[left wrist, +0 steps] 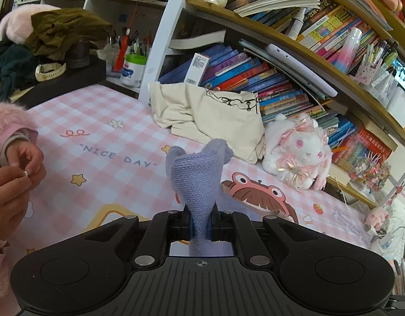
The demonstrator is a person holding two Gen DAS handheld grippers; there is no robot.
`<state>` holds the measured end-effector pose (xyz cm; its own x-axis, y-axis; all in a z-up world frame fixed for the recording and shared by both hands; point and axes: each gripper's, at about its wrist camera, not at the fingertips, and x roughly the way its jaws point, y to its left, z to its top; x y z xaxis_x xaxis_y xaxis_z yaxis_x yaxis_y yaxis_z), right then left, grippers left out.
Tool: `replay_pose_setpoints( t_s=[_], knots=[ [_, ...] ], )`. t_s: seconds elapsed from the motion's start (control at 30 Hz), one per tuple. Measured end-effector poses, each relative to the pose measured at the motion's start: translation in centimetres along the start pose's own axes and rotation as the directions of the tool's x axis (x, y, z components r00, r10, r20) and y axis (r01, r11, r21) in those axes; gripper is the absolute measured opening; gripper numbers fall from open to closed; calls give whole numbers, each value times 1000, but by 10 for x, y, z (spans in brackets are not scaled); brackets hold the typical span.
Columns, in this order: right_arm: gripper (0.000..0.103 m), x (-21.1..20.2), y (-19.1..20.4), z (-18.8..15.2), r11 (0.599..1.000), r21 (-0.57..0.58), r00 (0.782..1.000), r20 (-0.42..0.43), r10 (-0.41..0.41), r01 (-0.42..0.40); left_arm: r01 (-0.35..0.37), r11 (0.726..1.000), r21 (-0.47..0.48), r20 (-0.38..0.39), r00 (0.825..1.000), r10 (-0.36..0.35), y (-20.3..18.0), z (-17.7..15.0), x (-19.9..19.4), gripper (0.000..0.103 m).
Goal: Fold clothes
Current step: 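Fold the lavender half over the mauve half with the left gripper and open it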
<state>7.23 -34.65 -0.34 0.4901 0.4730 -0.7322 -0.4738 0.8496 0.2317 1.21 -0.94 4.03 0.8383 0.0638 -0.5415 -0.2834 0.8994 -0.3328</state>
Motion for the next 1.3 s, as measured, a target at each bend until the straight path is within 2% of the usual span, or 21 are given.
replay_pose_setpoints(
  t_s=[0.3,0.63,0.73,0.83,0.87,0.93,1.0,1.03,1.1,1.17,1.2,1.27,1.3],
  knots=[
    [19,0,-12,-7,998,39,998,-33,55,-54,12,999,36,22,1000,-13,-20,2,-7,8],
    [15,8,-19,-9,994,65,995,-37,88,-85,112,984,140,36,992,-118,-72,7,-16,8],
    [15,9,-22,-9,993,71,995,-38,95,-92,148,965,217,22,987,-156,-96,-2,-19,8],
    [15,10,-23,-9,992,73,994,-39,103,-100,188,920,344,-21,981,-193,-124,-21,-20,8],
    [15,10,-23,-9,992,76,994,-39,107,-103,206,898,388,-57,978,-199,-132,-31,-17,9],
    [15,10,-25,-9,990,83,993,-41,115,-111,259,835,486,-170,965,-200,-150,-54,-7,17],
    [15,10,-28,-8,988,95,991,-45,127,-122,303,771,560,-286,944,-163,-163,-81,9,19],
    [15,10,-30,-8,987,100,990,-47,131,-125,312,753,579,-327,935,-136,-167,-92,15,22],
    [15,9,-33,-7,984,118,988,-53,143,-136,315,707,633,-359,929,-92,-174,-111,22,29],
    [16,8,-38,-6,978,146,986,-57,158,-149,326,666,671,-366,927,-85,-177,-121,23,40],
    [17,6,-40,-5,974,161,984,-54,167,-157,333,654,679,-370,925,-87,-178,-125,23,49],
    [18,2,-44,-3,966,190,982,-47,185,-173,355,660,661,-379,918,-115,-178,-126,22,60],
    [18,-2,-46,-1,962,204,980,-36,196,-185,359,665,655,-377,918,-124,-178,-125,22,62]
  ],
)
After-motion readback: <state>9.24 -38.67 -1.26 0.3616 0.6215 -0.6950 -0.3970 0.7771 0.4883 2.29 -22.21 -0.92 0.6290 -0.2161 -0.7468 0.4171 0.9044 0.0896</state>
